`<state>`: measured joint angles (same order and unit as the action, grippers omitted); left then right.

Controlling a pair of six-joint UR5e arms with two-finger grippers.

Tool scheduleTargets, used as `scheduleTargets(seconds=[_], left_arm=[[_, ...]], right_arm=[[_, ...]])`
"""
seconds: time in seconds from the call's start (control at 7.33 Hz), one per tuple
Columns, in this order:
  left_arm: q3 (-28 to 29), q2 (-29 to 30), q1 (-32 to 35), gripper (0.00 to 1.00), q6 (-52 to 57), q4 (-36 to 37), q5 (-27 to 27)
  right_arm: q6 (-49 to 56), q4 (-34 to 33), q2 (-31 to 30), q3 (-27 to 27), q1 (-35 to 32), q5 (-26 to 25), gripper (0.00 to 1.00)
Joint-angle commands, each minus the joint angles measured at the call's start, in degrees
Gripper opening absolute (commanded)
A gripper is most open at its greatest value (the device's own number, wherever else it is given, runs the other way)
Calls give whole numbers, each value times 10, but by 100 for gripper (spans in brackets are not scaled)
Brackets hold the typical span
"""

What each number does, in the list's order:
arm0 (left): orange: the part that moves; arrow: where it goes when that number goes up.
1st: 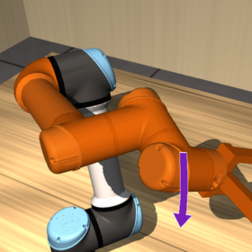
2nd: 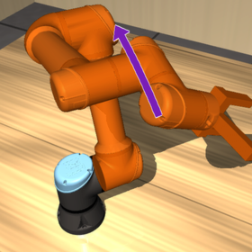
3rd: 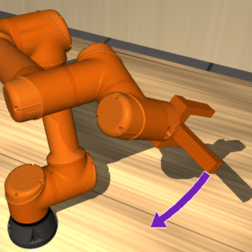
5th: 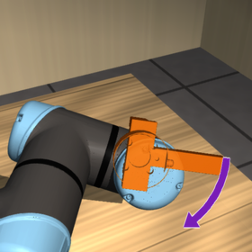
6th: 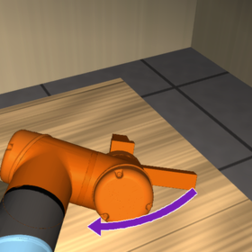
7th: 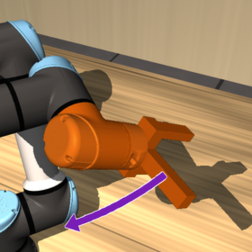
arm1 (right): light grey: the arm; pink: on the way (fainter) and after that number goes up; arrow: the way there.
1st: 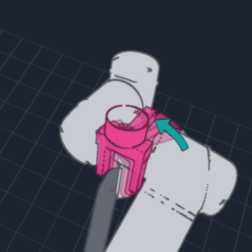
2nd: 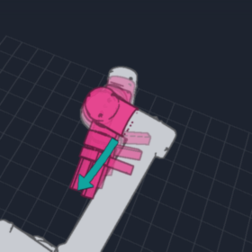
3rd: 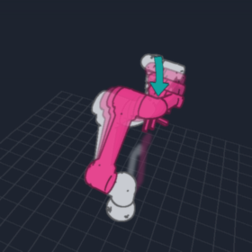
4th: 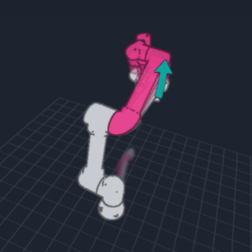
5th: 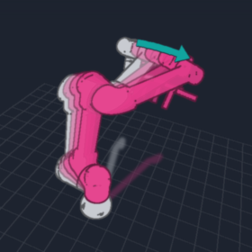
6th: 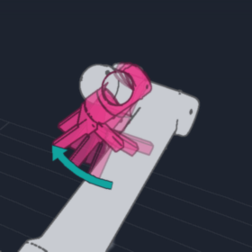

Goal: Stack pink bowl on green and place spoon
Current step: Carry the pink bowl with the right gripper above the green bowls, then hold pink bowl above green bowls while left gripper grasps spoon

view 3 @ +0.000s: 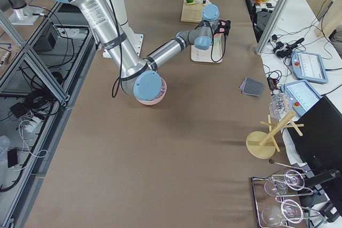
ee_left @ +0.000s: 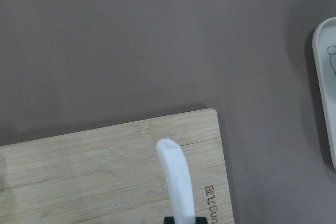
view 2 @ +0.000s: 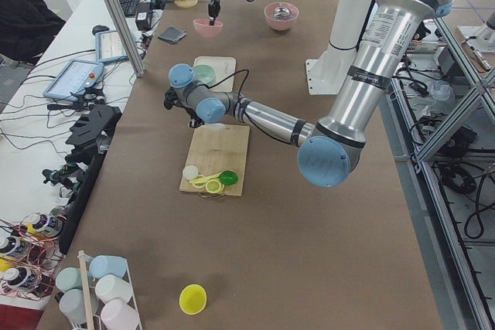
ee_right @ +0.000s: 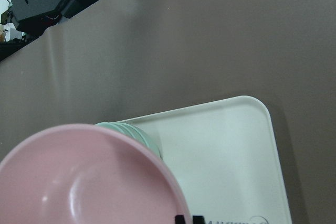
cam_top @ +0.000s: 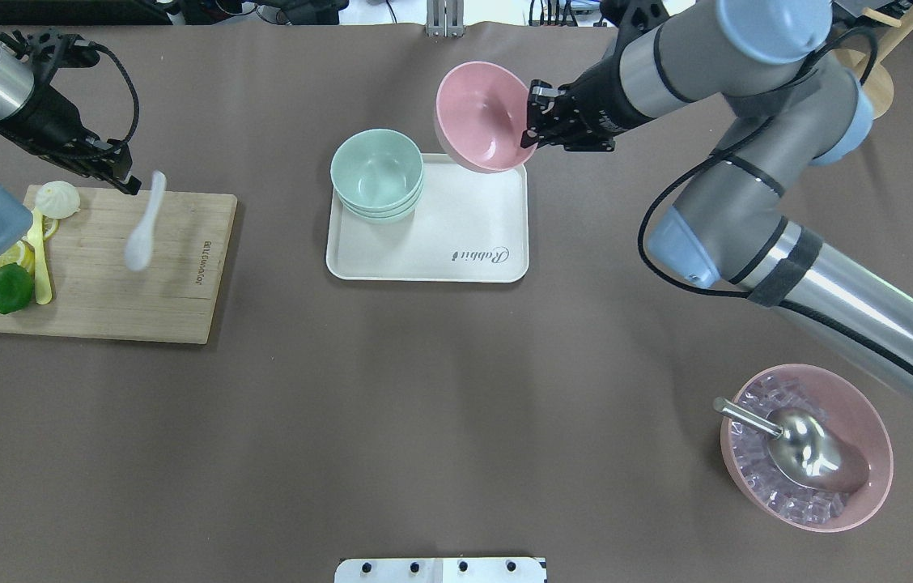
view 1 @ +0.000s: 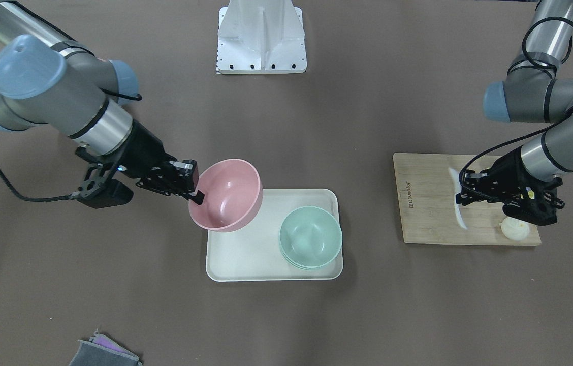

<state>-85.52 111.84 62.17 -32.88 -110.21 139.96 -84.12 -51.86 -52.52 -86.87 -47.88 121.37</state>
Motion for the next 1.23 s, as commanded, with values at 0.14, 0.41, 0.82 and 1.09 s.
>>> scheduleTargets(seconds=[0.14, 0.41, 0.82, 1.09], left_arm=[[2, 3, 0, 0, -4, -1, -1], [2, 4, 0, 0, -4, 1, -2], [0, 5, 0, 0, -4, 1, -2], [1, 5, 0, 0, -5, 2, -2]], right_arm=[[-4, 4, 120, 128, 31, -67, 0], [-7, 4, 122, 123, 31, -67, 0], [-9, 4, 121, 114, 28, -64, 0], [-10, 4, 120, 114, 28, -64, 0]])
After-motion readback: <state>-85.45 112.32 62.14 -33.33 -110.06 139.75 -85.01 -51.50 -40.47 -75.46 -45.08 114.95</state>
